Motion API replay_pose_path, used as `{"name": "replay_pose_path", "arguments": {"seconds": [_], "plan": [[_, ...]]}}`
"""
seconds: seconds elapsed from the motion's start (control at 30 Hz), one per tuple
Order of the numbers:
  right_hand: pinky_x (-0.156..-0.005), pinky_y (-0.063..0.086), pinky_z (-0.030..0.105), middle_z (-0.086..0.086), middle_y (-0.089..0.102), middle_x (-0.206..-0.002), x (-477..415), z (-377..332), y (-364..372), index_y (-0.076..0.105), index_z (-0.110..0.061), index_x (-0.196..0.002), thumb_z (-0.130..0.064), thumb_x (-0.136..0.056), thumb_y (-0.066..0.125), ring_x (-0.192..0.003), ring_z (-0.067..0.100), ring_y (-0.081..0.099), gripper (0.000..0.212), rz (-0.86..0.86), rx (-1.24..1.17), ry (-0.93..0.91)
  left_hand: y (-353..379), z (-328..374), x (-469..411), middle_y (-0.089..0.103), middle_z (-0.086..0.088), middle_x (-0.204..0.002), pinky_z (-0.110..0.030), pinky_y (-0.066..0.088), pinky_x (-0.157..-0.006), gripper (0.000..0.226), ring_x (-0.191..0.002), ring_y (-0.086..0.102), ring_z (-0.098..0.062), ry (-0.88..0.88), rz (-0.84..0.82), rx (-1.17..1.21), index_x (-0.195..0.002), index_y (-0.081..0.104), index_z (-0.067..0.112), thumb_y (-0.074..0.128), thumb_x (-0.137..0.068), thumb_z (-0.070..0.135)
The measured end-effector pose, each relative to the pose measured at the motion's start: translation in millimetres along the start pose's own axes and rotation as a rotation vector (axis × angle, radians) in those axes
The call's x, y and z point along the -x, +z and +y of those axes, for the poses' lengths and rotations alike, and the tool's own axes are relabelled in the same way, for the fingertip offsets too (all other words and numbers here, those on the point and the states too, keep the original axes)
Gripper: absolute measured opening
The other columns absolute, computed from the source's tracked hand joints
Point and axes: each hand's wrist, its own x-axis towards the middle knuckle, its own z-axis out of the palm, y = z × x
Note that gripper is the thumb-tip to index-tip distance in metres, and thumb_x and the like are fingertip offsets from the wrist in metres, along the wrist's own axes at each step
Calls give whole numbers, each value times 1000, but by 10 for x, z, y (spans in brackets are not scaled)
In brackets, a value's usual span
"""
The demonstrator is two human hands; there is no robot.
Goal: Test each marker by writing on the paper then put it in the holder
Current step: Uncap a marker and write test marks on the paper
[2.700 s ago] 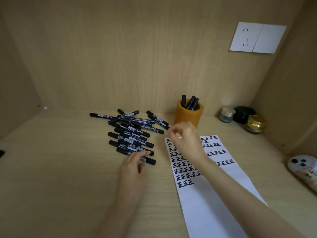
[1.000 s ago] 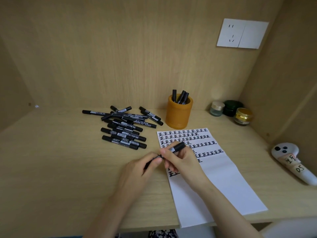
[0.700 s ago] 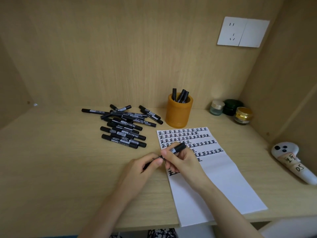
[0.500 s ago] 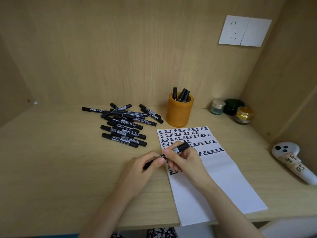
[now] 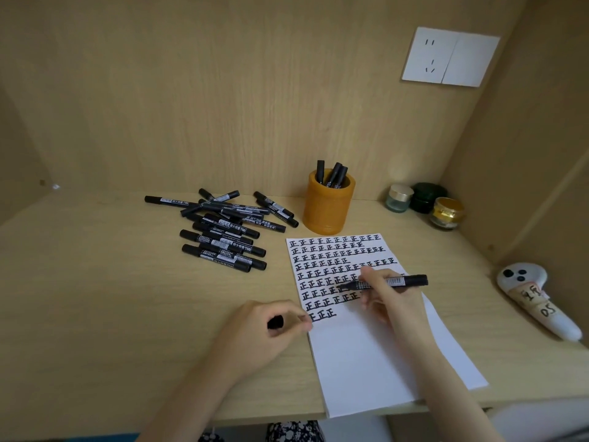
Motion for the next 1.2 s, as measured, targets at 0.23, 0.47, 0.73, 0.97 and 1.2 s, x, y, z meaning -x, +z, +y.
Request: {"name": "replay_pose_path", "arguments": {"seconds": [0.23,0.47,0.73,0.97,1.2], "plan": [[-46,32,13,-11,44,-40,22,142,72,47,-13,-56,-13,-84,72,-39,2,39,38,98,122,-74,35,93,42,65,31,-82,-4,40,-64,28,-58,59,-2,75,-163,-277,-107,65,46,53,-84,57],[-44,28,14,-14,40,-41,4,214,56,48,-12,-60,-10,-86,69,-41,2,35,33,110,178,-99,44,73,44,71,20,-83,-3,35,-59,30,-59,59,-4,109,-148,-306,-109,63,45,50,-86,58],[-47,30,21,-6,43,-47,-1,222,81,50,-12,-61,-16,-84,70,-47,9,38,32,98,237,-103,76,15,23,72,18,-87,-7,43,-60,35,-63,60,-10,119,-131,-314,-110,63,45,45,-84,61],[-48,31,20,4,48,-55,5,230,74,51,2,-65,-15,-85,69,-51,12,41,32,144,298,-142,61,35,37,71,22,-87,-6,36,-54,30,-51,52,-2,123,-131,-294,-108,64,43,49,-86,57],[-45,30,17,-7,43,-48,15,208,58,50,-10,-60,-14,-86,69,-46,6,37,32,150,249,-103,77,6,26,71,19,-88,-5,37,-58,31,-53,54,-4,117,-140,-301,-109,62,45,46,-87,58]]}}
